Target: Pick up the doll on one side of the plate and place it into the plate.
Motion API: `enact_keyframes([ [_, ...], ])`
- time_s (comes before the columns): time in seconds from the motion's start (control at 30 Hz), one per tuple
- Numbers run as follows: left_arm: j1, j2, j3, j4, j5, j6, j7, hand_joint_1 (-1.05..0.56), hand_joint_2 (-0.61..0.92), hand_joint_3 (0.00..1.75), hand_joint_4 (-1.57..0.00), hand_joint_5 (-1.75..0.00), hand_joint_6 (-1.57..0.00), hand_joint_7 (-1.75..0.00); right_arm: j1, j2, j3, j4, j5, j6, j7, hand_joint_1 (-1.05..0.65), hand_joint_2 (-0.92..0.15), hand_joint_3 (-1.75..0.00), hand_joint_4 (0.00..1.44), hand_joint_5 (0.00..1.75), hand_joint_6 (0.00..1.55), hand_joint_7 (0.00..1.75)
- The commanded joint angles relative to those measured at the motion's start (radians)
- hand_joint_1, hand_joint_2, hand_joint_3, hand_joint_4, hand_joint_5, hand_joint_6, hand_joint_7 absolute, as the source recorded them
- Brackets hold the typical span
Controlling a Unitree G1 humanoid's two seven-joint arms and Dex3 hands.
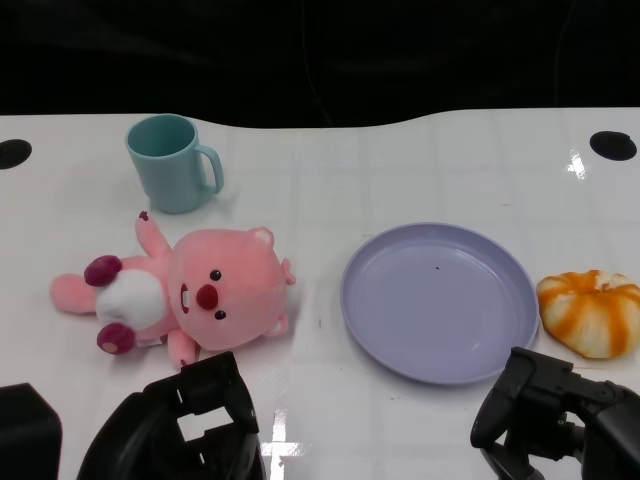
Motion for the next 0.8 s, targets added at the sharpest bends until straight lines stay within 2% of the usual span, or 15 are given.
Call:
enact_keyframes([
  [0.03, -0.006, 0.005, 0.008, -0.012, 0.000, 0.004, 0.010, -0.12, 0.42, 1.40, -0.87, -1.75, -0.77, -1.63, -0.006, -0.005, -0.005, 0.000, -0.002, -0.004, -0.004, -0.21, -0.73, -0.81, 0.64, 1.75, 0.49, 1.59],
  [0.8, -0.006, 0.007, 0.013, -0.016, 0.002, 0.011, 0.015, -0.11, 0.42, 1.40, -0.86, -1.75, -0.76, -1.64, -0.008, -0.003, -0.005, 0.000, 0.002, -0.005, -0.003, -0.21, -0.73, -0.80, 0.65, 1.75, 0.49, 1.59],
])
